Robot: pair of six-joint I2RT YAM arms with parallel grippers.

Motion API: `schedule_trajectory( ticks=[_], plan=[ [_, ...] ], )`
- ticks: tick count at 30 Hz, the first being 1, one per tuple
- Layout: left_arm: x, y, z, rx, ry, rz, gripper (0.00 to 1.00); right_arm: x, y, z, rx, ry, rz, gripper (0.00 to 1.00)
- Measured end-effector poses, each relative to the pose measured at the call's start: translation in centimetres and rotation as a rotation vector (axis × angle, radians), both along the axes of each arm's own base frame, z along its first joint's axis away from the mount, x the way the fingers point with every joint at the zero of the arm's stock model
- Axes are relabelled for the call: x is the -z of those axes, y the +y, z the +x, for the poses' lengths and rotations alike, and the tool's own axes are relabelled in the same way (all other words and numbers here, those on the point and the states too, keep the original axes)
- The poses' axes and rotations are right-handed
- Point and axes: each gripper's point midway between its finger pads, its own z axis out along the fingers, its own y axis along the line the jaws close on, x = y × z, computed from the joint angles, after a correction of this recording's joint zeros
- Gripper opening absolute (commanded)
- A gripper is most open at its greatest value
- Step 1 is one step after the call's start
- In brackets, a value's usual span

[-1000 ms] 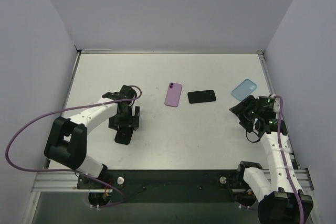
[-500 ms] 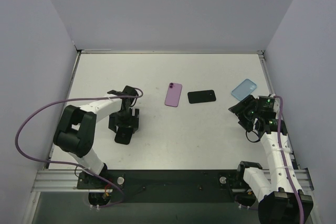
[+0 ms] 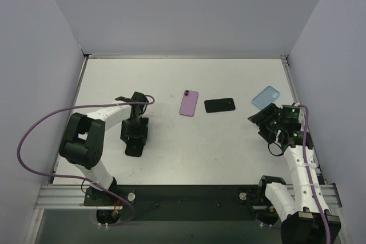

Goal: Take the phone out of the phone case
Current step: Pick up the phone at the center of the board, then adjust the phone.

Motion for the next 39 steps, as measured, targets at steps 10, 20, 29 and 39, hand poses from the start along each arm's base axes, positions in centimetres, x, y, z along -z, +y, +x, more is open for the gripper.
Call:
schedule_trajectory(
  ticks=[10,20,29,39],
  plan=[
    [-1.1,-5.1,-0.1,-0.013,-0.042,-0.225,0.48,-0.1,4.0,-0.7,-0.186,0.008,0.064,0.65],
    [-5.2,-14.5,-1.2,0.041,-0.084,-0.583,0.46,2.0,15.5,-3.9,-0.623,0.102,0.109,0.50],
    [-6.2,-16.8,-3.4,0.060,-0.053,-0.680,0.47,2.1,21.3,-2.7,-0.706,0.115,0.143,0.53],
    [-8.7,-17.4,-4.2,0.068,-0.088,-0.751,0.46,0.7,26.9,-0.4,-0.778,0.073,0.154,0.49]
  ],
)
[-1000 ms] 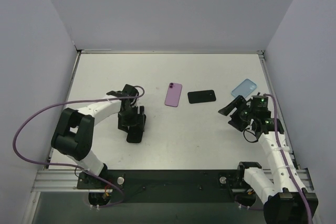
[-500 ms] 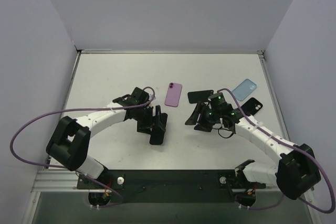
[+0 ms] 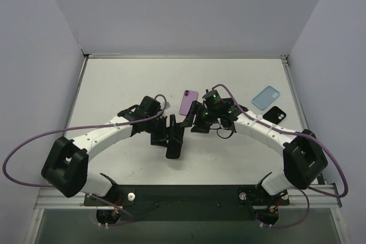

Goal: Take the phone out of the phone case
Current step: Adjust the phone.

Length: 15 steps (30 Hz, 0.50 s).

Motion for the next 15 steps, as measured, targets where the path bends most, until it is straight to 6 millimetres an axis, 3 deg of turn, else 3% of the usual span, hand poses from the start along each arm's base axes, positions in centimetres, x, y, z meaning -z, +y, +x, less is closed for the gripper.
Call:
schedule_trajectory(
  ticks=[3,6,7,8,9,10,15],
  plan=[
    [-0.4,-0.2,-0.3,0.006,-0.001,-0.018,0.47,1.2,1.0,0.2,-0.013,0.027,-0.020,0.40],
    [-0.6,-0.2,-0.6,0.009,0.000,-0.027,0.47,2.0,2.0,0.2,-0.024,0.046,-0.019,0.22],
    [-0.6,-0.2,-0.7,0.009,0.002,-0.028,0.55,2.2,2.3,0.1,-0.027,0.056,-0.012,0.08],
    [-0.6,-0.2,-0.7,0.009,0.002,-0.029,0.66,2.2,2.5,0.0,-0.030,0.058,-0.008,0.01],
    [-0.7,-0.2,-0.8,0.007,0.002,-0.031,0.76,2.1,2.7,0.1,-0.032,0.056,0.003,0.00],
    [-0.7,-0.2,-0.8,0.006,0.003,-0.033,0.92,1.7,3.1,0.1,-0.032,0.060,0.027,0.00],
    [-1.4,-0.2,-0.9,0.007,-0.008,-0.052,0.96,1.1,3.0,0.5,-0.035,0.048,0.051,0.00]
  ],
)
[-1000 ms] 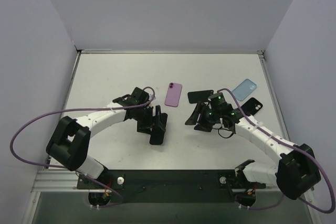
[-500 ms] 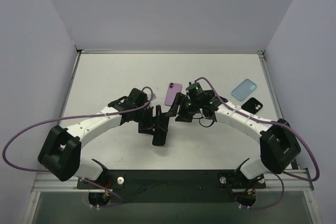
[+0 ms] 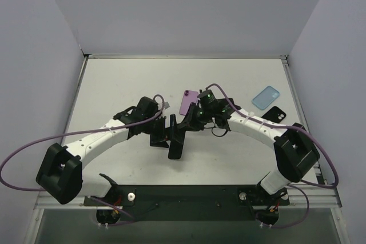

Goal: Take the phone out of the phone case
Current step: Adjust the phone.

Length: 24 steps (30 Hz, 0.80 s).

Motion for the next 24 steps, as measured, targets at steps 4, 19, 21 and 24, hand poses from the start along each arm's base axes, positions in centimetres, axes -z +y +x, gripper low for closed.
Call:
schedule_trajectory(
  ticks=[4,19,21,24],
  plan=[
    [-2.2,0.1,0.0,0.003,-0.035,-0.067,0.96,-0.5,-1.6,0.4,0.010,-0.022,0.011,0.00],
    [-3.4,-0.8,0.4,-0.031,0.009,-0.440,0.97,-4.3,-4.9,-1.2,-0.072,-0.075,0.315,0.00],
    [-4.2,-1.5,0.6,-0.005,-0.013,-0.482,0.95,-5.1,-4.5,-1.5,-0.099,-0.090,0.365,0.00],
    [-4.9,-2.3,0.5,0.022,-0.020,-0.529,0.85,-6.1,-4.0,-1.8,-0.119,-0.103,0.439,0.00]
  ],
)
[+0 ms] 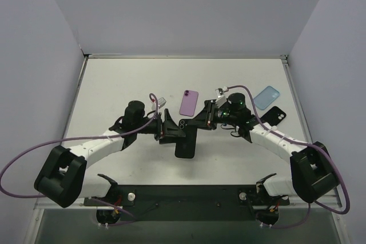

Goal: Take the phone out of the phone case
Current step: Adjust the phone.

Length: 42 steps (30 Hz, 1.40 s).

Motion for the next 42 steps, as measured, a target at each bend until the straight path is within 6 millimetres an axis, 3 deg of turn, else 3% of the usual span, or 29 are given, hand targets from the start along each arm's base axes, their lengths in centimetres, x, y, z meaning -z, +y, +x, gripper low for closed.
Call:
schedule_trajectory(
  ticks=[5,6,8,9,11,12,13,14,18,21,25,28,31,37,42],
  plan=[
    [-0.4,-0.7,-0.2,0.012,0.016,-0.062,0.64,-1.4,0.9,-0.3,-0.027,0.001,0.126,0.00],
    [-0.6,-0.8,-0.3,0.014,0.019,-0.070,0.54,-1.5,1.1,-0.3,-0.033,0.006,0.148,0.00],
    [-1.1,-1.0,-0.2,0.014,0.012,-0.091,0.45,-1.2,1.4,-0.2,-0.039,0.032,0.180,0.00],
    [-1.4,-1.0,-0.1,0.014,0.007,-0.099,0.31,-1.0,1.6,-0.2,-0.042,0.045,0.191,0.00],
    [-1.6,-1.1,-0.2,0.016,0.014,-0.110,0.16,-0.6,1.9,-0.2,-0.048,0.070,0.206,0.00],
    [-1.7,-1.0,-0.2,0.016,0.022,-0.113,0.03,-0.7,1.9,-0.2,-0.052,0.065,0.211,0.00],
    [-1.9,-1.0,-0.2,0.022,0.023,-0.122,0.00,-0.7,1.9,-0.2,-0.055,0.064,0.213,0.00],
    [-2.2,-1.0,-0.3,0.026,0.022,-0.132,0.00,-0.7,1.9,-0.2,-0.056,0.062,0.214,0.00],
    [-2.5,-1.0,-0.2,0.023,0.027,-0.140,0.00,-0.6,1.8,0.0,-0.055,0.032,0.153,0.43],
    [-2.0,-1.1,0.1,-0.003,0.035,-0.110,0.00,0.0,1.8,0.5,0.002,0.014,-0.022,0.55],
    [-1.5,-1.0,0.9,-0.053,0.068,-0.014,0.00,-0.1,0.0,0.7,0.101,-0.064,-0.248,0.59],
    [-1.2,-0.6,2.3,-0.132,0.087,0.090,0.00,-0.7,-2.1,0.1,0.180,-0.143,-0.388,0.59],
    [-0.9,0.2,3.4,-0.203,0.104,0.195,0.00,-1.2,-2.9,-1.1,0.209,-0.228,-0.511,0.59],
    [-0.5,1.7,4.1,-0.288,0.134,0.364,0.00,-1.3,-1.8,-5.3,0.133,-0.418,-0.696,0.59],
    [-0.1,1.9,3.9,-0.290,0.150,0.470,0.00,-2.3,0.6,-6.8,0.093,-0.568,-0.777,0.59]
  ],
)
